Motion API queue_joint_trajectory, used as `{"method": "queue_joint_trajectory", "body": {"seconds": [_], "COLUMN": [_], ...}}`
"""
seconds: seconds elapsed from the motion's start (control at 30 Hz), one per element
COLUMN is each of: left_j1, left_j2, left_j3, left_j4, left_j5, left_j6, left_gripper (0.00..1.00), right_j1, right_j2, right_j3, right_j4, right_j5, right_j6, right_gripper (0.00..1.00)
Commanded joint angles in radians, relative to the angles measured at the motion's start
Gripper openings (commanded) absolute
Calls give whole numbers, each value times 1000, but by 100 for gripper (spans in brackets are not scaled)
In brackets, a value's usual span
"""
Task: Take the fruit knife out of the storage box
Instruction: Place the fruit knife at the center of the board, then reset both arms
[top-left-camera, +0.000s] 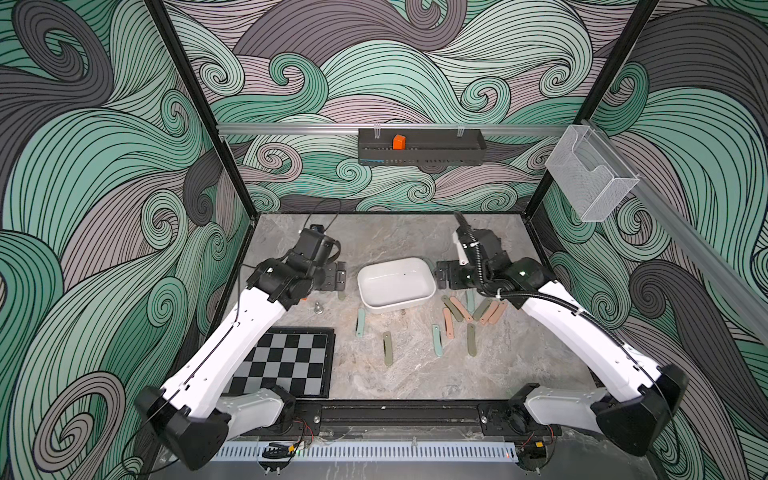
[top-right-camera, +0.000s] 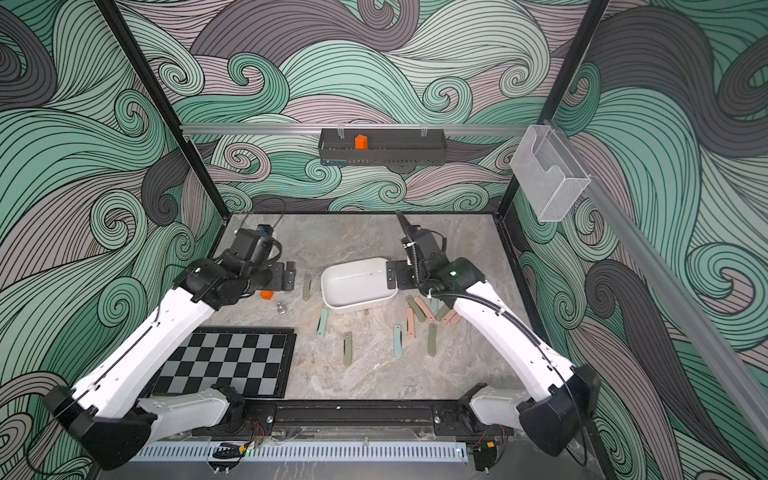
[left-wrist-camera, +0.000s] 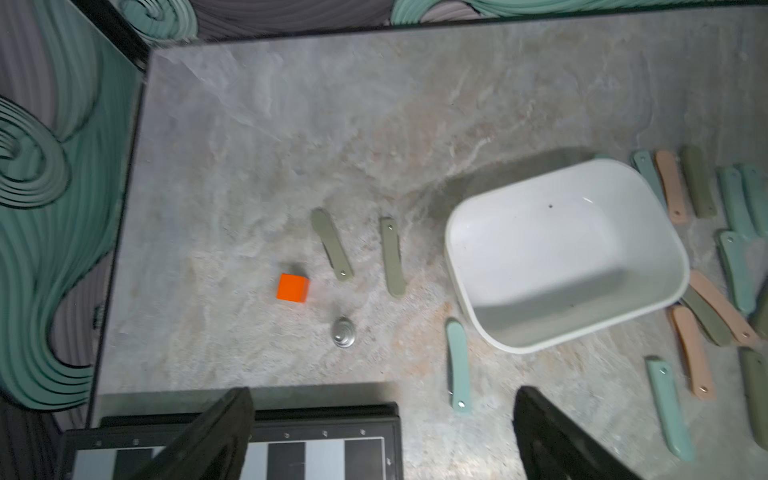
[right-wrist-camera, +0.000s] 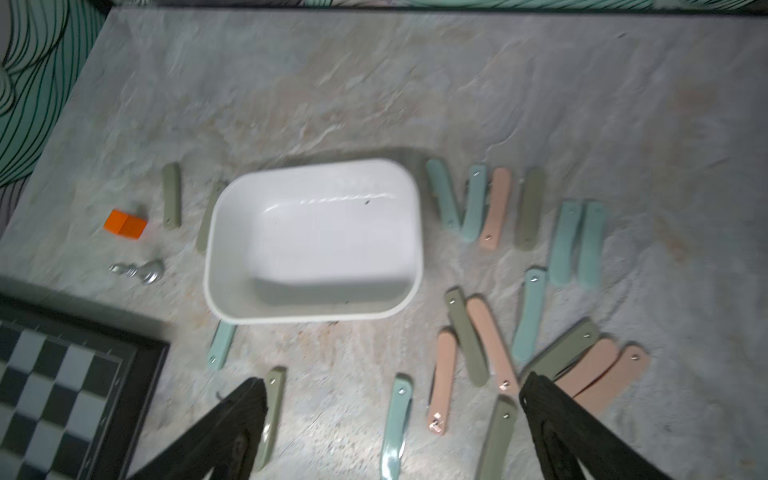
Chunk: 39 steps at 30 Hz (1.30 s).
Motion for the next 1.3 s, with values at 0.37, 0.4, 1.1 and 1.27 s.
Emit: {"method": "queue_joint_trajectory", "body": {"seconds": [0.37, 0.4, 1.1, 1.27], "left_j1": [242, 271, 520, 518], "left_j2": [-188, -159, 434, 416], "left_j3": [-665, -695, -780, -773], "left_j4": [855, 926, 1610, 1564], "left_j5": [-140, -109, 195, 195], "left_j6": [279, 272, 225, 211], "left_gripper": [99, 99, 99, 99], "right_j1": [-365, -370, -462, -460], "right_j2": [-134, -95, 354, 362], "right_j3": [-743, -765, -833, -840], "right_j4": [1045, 1114, 1661, 1690], "right_j5": [163, 149, -142, -138], "right_j6": [-330, -327, -354, -357], "right_gripper": [98, 98, 98, 98]}}
